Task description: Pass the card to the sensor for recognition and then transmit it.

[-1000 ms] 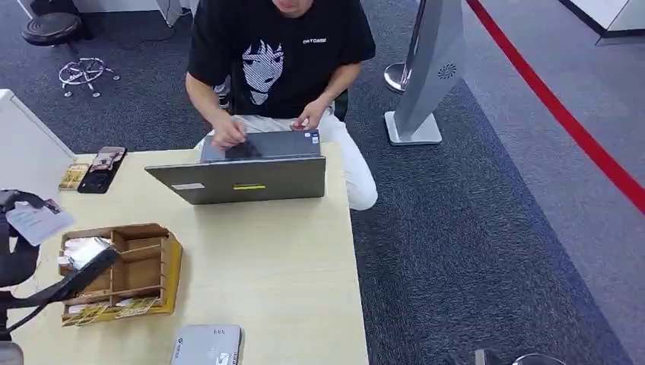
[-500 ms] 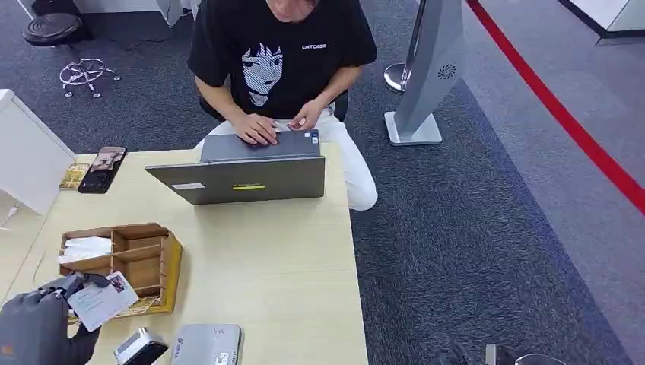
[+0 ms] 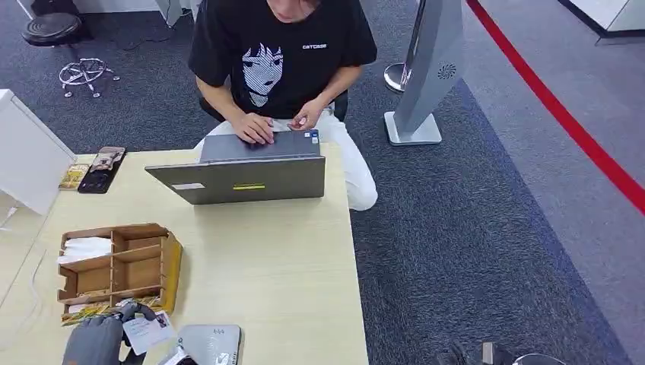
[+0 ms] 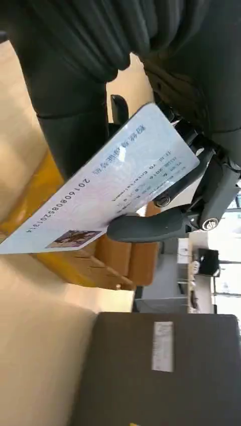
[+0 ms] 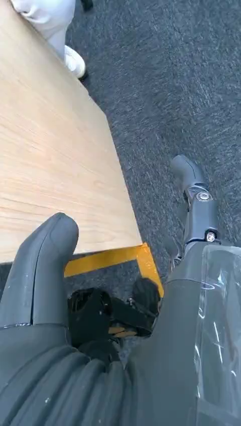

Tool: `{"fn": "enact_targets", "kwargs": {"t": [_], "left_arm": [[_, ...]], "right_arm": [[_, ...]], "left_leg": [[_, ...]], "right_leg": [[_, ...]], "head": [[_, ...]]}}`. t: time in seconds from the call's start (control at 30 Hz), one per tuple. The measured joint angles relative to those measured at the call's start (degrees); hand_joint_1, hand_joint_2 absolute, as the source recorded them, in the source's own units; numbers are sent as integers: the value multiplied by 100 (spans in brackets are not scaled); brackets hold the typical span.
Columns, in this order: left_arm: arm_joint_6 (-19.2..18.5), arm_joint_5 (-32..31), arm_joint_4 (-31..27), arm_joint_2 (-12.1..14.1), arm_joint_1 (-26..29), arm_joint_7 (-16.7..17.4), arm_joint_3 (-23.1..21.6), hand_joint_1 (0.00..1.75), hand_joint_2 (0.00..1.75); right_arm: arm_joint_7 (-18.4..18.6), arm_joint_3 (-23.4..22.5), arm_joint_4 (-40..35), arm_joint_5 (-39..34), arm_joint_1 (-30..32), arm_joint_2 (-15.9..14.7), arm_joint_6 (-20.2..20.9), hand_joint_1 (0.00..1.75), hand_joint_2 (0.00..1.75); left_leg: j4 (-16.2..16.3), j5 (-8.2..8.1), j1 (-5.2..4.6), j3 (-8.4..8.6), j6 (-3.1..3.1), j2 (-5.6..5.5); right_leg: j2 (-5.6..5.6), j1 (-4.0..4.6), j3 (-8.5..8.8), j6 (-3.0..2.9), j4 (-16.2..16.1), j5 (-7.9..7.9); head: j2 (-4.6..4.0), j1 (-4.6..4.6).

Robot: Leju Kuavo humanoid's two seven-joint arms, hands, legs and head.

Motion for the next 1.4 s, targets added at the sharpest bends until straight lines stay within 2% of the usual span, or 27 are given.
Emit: {"fn": "enact_targets", "kwargs": {"t": [0.13,0.47,0.7,1.0,1.13,1.4], "left_arm": [[-39,-85,247,11,-30,138,-109,175,175],[-66,-120,675,63,-145,207,-380,175,175],[15,203,905,406,-246,312,-656,175,175],[90,262,1139,610,-278,501,-883,175,175],[116,162,1276,599,-278,726,-918,175,175],[151,68,1434,575,-284,723,-929,175,175]], "right_arm": [[0,0,2,74,-3,0,66,0,175],[-4,0,33,175,-10,0,85,0,175],[-42,0,57,299,-15,0,177,0,175],[-46,0,79,378,-18,0,195,0,175],[-46,0,92,382,-21,0,258,0,175],[-66,0,136,448,-26,0,267,0,175]], "left_leg": [[0,0,0,0,0,0],[0,0,0,-2,0,-4],[0,0,1,-1,0,-4],[0,0,0,-4,0,-4],[0,0,0,-3,0,-5],[0,0,1,-3,0,-5]], "right_leg": [[0,0,0,0,0,0],[-3,0,1,0,0,0],[-3,1,2,0,0,0],[-4,0,2,0,0,0],[-4,0,2,0,0,0],[-4,1,2,0,0,0]], "head": [[0,2],[0,0],[0,0],[0,0],[0,0],[0,0]]}}
